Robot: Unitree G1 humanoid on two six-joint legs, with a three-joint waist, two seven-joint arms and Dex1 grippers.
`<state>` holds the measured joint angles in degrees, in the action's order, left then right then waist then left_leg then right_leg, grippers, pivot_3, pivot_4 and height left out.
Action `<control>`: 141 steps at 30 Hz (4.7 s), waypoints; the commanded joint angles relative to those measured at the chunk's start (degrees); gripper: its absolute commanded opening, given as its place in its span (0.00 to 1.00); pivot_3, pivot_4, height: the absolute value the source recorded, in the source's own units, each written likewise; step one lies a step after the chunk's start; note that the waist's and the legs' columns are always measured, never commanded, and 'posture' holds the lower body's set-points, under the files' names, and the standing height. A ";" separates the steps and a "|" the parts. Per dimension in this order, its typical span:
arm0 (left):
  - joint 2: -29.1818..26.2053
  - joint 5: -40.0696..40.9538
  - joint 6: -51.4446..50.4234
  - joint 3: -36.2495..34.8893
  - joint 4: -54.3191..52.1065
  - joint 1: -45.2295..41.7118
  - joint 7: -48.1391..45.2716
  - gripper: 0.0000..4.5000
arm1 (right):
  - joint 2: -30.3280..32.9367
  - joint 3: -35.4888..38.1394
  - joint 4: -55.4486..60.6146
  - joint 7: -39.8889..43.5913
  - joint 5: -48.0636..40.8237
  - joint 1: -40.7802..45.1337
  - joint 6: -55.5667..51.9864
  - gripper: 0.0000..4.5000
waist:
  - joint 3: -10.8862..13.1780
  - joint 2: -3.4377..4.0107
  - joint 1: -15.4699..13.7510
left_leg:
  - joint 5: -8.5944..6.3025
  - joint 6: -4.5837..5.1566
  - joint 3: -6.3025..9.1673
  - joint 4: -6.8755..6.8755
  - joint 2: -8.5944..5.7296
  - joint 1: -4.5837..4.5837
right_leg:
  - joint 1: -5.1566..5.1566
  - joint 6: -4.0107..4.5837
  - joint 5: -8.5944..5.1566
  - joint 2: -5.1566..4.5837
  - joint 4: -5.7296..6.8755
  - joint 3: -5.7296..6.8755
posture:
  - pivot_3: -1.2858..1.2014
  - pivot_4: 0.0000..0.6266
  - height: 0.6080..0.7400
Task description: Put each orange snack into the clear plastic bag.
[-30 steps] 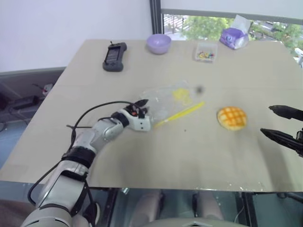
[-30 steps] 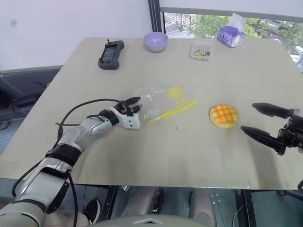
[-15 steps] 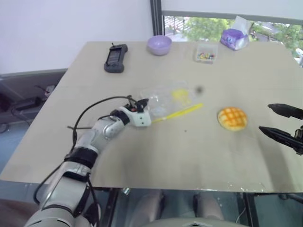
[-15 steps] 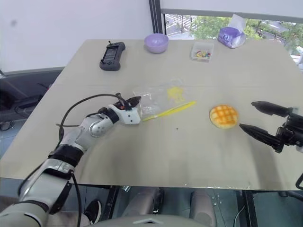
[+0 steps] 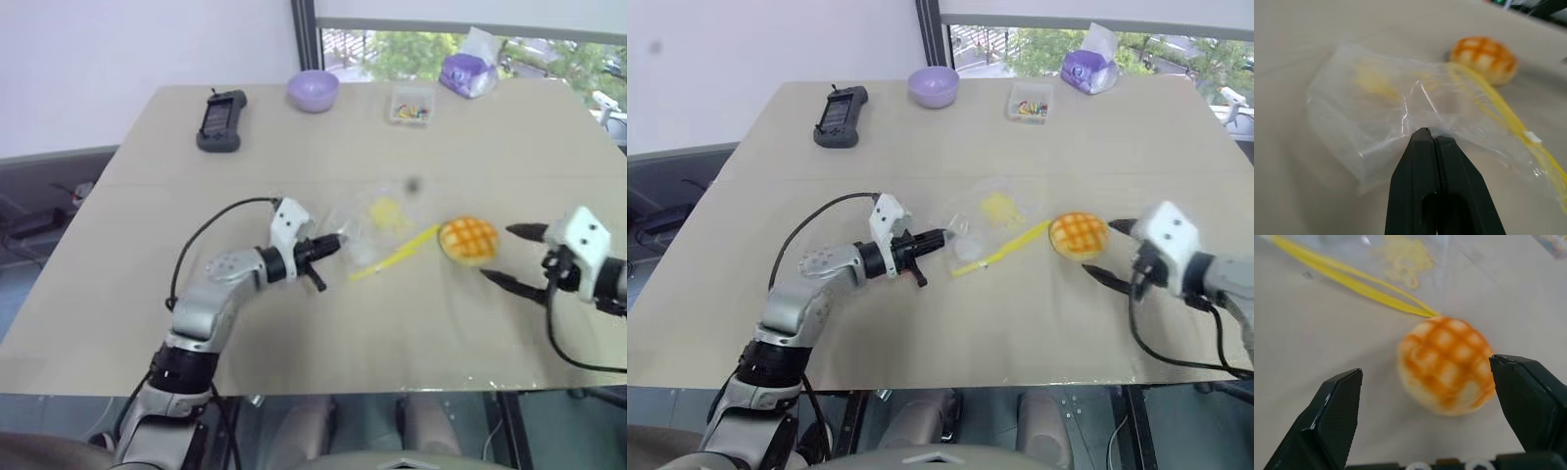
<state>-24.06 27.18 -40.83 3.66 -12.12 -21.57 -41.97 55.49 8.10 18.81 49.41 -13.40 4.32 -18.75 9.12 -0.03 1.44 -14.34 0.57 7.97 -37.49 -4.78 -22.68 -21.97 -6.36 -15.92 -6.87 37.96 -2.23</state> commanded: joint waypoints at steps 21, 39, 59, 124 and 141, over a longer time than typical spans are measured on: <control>0.59 21.85 -21.10 -12.79 -6.85 -4.73 8.87 0.00 | -16.68 -18.94 -19.59 -5.65 20.17 21.82 16.71 1.00 | 0.17 -0.28 0.32 | 0.08 -0.13 -0.01 0.02 0.04 -0.08 | -0.10 0.03 0.01 -0.03 -0.05 -0.10 | 0.52 0.24 1.00; -0.46 23.42 -20.51 -12.95 -5.47 -3.26 10.39 0.00 | -17.25 -17.19 -19.26 -5.27 18.49 21.99 17.34 0.01 | 0.17 -0.28 0.46 | 0.08 -0.14 -0.05 0.04 0.04 -0.08 | -0.14 0.03 0.01 -0.01 -0.05 -0.14 | 0.52 0.24 1.00; -14.00 -3.38 12.98 1.65 -11.95 4.69 -3.30 0.54 | -17.41 -18.96 -13.03 -5.93 23.21 32.97 -4.74 0.00 | 0.18 -0.27 0.25 | 0.08 -0.14 -0.18 0.20 0.04 -0.12 | -0.27 0.06 0.01 -0.02 -0.11 -0.26 | 0.52 0.24 1.00; -2.68 -32.71 26.45 9.80 2.12 -5.14 8.90 0.02 | -34.22 -33.73 -1.57 -20.63 50.17 36.31 -37.71 0.00 | 0.18 -0.27 0.88 | 0.09 -0.16 -0.29 0.20 -0.02 -0.45 | -0.77 0.05 0.02 0.04 0.08 -0.38 | 0.52 0.24 1.00; -1.44 -34.29 25.44 9.23 3.66 -5.29 10.33 0.00 | -19.13 -23.23 6.52 -1.82 30.93 31.58 -33.86 0.64 | 0.18 -0.27 0.56 | 0.09 -0.16 -0.14 0.07 -0.07 -0.68 | -0.82 0.04 0.02 0.01 0.05 -0.21 | 0.52 0.24 1.00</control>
<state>-25.64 -6.73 -15.91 13.72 -7.51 -26.11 -32.18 35.78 -16.78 21.87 45.68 19.04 35.57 -53.03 9.31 -0.30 2.00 -14.25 0.41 7.84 -37.43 -4.86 -23.38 -22.82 -6.32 -15.90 -6.87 38.01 -2.43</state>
